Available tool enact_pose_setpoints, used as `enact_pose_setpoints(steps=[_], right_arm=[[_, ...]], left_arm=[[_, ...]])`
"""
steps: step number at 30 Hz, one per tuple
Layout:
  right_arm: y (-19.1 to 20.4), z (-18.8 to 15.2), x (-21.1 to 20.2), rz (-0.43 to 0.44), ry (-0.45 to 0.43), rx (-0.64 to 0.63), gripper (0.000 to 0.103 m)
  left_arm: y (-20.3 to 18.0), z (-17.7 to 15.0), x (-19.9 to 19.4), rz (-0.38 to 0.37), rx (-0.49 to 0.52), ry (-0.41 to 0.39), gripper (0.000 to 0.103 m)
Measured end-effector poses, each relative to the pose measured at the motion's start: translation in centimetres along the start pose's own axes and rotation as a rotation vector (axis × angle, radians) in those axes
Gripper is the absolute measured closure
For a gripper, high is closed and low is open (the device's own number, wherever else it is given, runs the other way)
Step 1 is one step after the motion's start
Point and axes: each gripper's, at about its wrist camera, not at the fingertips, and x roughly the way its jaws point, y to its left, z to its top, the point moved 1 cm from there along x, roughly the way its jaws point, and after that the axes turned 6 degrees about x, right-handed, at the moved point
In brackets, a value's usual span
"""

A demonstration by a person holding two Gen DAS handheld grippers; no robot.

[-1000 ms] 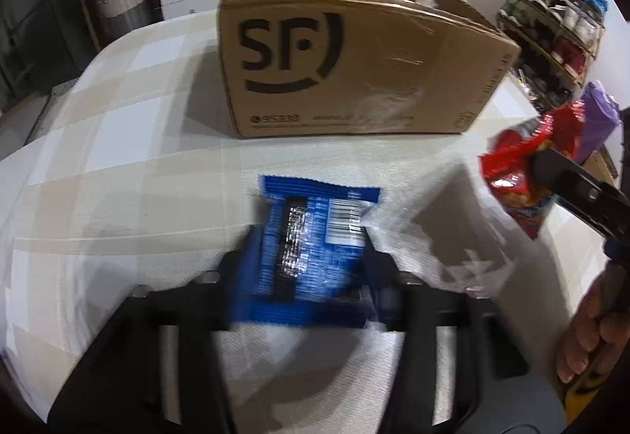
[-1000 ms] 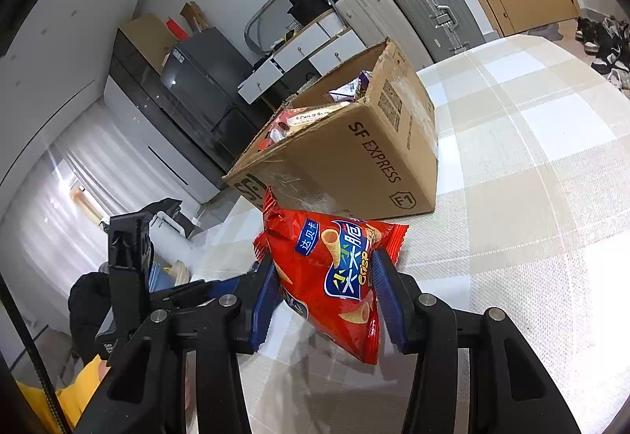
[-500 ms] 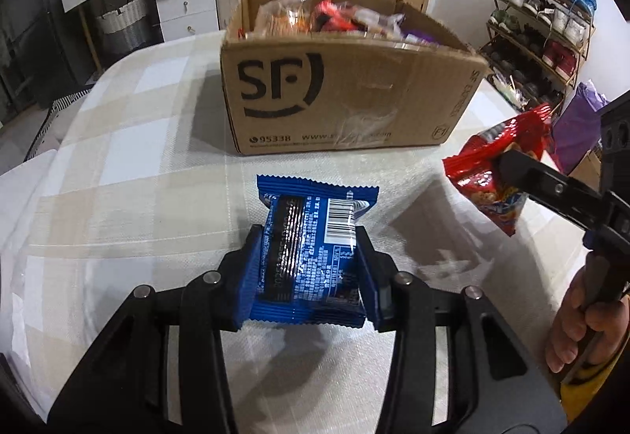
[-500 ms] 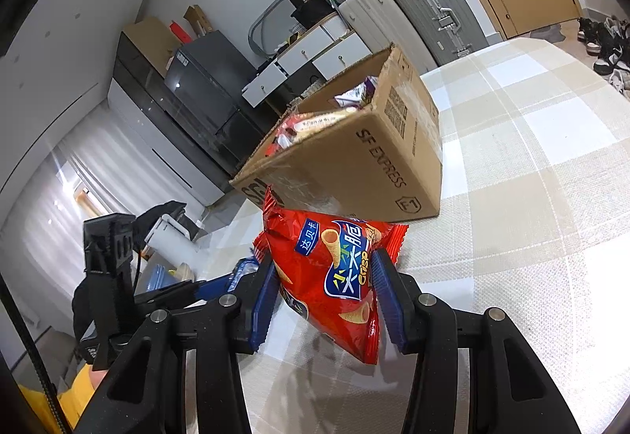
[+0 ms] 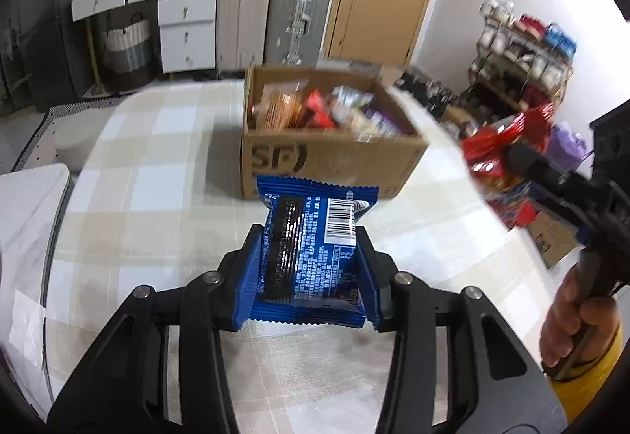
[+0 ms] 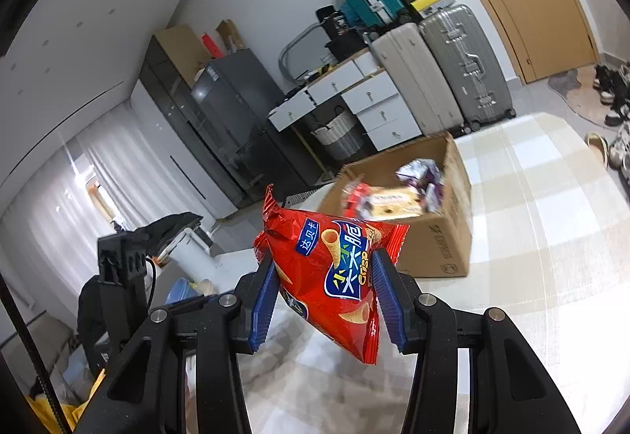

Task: Organize snacks
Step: 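Carry the blue biscuit pack and red chip bag over the box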

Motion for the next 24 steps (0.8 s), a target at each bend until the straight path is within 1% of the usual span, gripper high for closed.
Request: enact_pose_setpoints(steps=[6, 10, 13, 16, 20, 24], right_arm=[[3.6, 0.2, -2.1, 0.015, 0.003, -0.053, 0.056], [5.8, -0.7, -3.4, 0.027, 0.006, -0.083, 0.056], [6.9, -1.7, -3.9, 0.036, 0.011, -0.083, 0.056], [7.2, -3.2, -4.2, 0.044, 0.017, -0.064, 0.056], [6.8, -5.1, -4.6, 0.037, 0.028, -0.024, 0.056], [6.9, -5.9, -5.0, 0.025, 0.031, -0.022, 0.056]], left_arm=[[0.5, 0.9, -6.0, -0.049, -0.035, -0.111, 0.062], [0.3, 0.4, -10.1, -0.073, -0.041, -0.154, 0.062], [0.6, -0.5, -12.6, -0.078, -0.051, -0.173, 0.062], [0.5, -1.8, -15.0, -0.077, -0.058, -0.186, 0.062], [0.3, -3.2, -16.7, -0.076, -0.052, -0.184, 0.062], [0.1, -4.5, -18.3, -0.087, -0.054, -0.188, 0.062]])
